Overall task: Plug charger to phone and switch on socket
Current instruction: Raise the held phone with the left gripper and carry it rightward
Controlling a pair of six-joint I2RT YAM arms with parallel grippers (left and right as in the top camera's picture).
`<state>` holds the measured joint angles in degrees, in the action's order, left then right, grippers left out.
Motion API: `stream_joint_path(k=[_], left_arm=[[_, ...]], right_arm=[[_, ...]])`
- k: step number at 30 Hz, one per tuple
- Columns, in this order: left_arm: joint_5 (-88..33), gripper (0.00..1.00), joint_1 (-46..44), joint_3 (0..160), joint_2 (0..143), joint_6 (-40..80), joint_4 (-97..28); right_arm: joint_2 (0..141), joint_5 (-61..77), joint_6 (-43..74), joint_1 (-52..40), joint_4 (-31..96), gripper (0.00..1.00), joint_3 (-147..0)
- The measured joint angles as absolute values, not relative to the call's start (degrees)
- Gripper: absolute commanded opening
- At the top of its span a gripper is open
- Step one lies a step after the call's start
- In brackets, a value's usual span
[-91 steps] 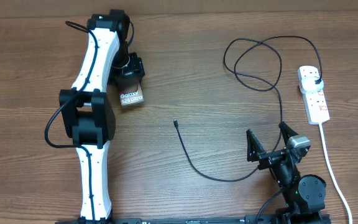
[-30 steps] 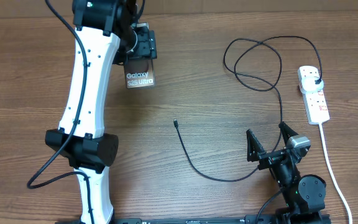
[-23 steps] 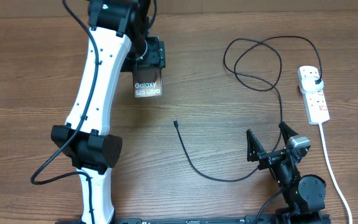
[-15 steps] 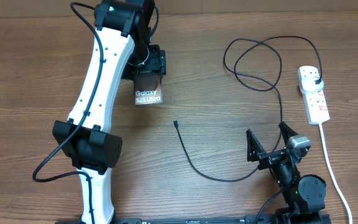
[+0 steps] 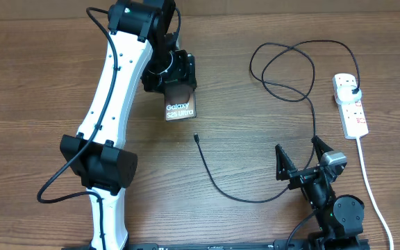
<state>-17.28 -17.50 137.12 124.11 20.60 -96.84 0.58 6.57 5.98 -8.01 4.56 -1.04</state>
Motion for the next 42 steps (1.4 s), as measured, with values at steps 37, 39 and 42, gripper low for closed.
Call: stream_joint_path(k=[37,39,42], left_arm=[[-35.29,0.30,-17.12,137.12,124.11,20.88,-96.84],[-35.48,0.30,-17.12,137.12,124.11,21.32,-96.82],[-35.73,0.30,-17.12,137.12,124.11,23.07,-96.82]], right_arm=[[0.58,6.55,5.98,-8.01,4.54,1.00,-1.04],[0.58,6.55,5.98,-8.01,4.54,1.00,-1.04],[0.58,6.57,5.98,-8.01,4.56,1.00,-1.04]])
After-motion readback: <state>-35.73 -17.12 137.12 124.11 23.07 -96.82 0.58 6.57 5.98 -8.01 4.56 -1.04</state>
